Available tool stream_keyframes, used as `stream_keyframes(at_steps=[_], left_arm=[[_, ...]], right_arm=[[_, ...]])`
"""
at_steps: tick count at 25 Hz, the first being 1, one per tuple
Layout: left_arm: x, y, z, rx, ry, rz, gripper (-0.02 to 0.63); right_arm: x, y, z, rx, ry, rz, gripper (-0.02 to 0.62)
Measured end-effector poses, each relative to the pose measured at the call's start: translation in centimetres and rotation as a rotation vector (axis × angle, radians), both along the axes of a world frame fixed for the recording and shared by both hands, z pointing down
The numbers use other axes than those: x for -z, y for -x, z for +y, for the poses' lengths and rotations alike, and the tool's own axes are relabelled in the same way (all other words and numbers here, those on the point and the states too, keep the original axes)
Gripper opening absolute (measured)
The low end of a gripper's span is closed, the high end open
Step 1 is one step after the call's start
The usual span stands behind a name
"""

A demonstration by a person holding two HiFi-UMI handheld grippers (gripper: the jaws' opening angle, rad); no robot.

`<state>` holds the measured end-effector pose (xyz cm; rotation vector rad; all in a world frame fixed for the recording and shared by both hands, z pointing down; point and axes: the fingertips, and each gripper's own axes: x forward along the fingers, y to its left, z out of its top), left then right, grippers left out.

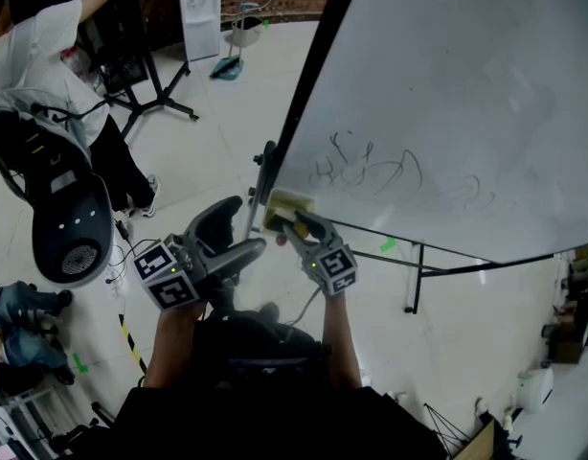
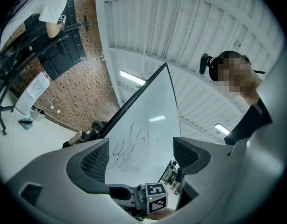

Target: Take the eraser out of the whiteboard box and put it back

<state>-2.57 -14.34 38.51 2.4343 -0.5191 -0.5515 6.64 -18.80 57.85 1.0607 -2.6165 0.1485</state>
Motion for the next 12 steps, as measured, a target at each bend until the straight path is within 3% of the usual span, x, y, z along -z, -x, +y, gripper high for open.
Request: stream_keyframes(at_steps=[12], left_arm=[[-0.06,0.09,0.31,0.007,-0.001,0.000,0.428]], right_arm=[[-0.48,-0.33,0.17,-0.018,0.005,0.011,0.186]])
